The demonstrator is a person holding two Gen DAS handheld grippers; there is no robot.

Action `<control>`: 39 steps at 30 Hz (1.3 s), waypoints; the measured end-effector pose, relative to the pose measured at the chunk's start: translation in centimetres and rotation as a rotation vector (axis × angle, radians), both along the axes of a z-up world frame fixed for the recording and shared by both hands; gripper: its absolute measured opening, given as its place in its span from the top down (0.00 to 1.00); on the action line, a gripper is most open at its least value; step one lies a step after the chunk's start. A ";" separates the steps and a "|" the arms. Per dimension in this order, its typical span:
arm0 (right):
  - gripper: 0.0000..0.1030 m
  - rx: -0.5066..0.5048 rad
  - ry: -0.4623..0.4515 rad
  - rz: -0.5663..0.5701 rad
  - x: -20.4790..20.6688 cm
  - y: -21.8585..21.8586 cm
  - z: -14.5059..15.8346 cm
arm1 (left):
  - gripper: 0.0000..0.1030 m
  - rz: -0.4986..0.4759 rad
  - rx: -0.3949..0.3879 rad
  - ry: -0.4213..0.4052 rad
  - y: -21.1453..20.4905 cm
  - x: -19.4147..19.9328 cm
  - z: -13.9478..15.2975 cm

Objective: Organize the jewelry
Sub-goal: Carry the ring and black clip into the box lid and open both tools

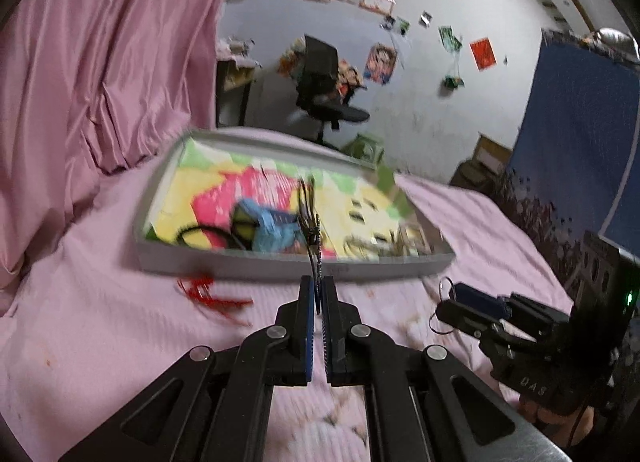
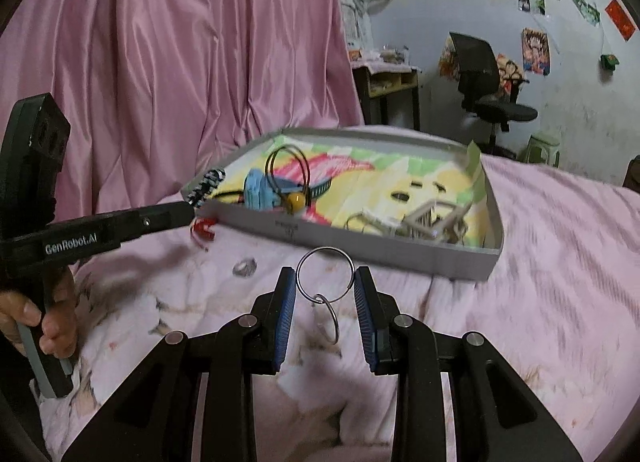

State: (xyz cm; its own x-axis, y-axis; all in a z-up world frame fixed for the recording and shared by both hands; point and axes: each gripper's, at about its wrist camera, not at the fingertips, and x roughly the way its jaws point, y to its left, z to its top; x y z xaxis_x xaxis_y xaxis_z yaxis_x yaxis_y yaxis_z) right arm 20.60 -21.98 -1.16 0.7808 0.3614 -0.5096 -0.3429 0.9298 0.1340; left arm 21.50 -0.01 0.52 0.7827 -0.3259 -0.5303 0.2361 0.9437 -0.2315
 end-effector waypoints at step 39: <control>0.74 -0.076 0.034 -0.066 9.9 2.9 -1.4 | 0.96 0.183 0.070 0.173 3.3 10.0 -2.4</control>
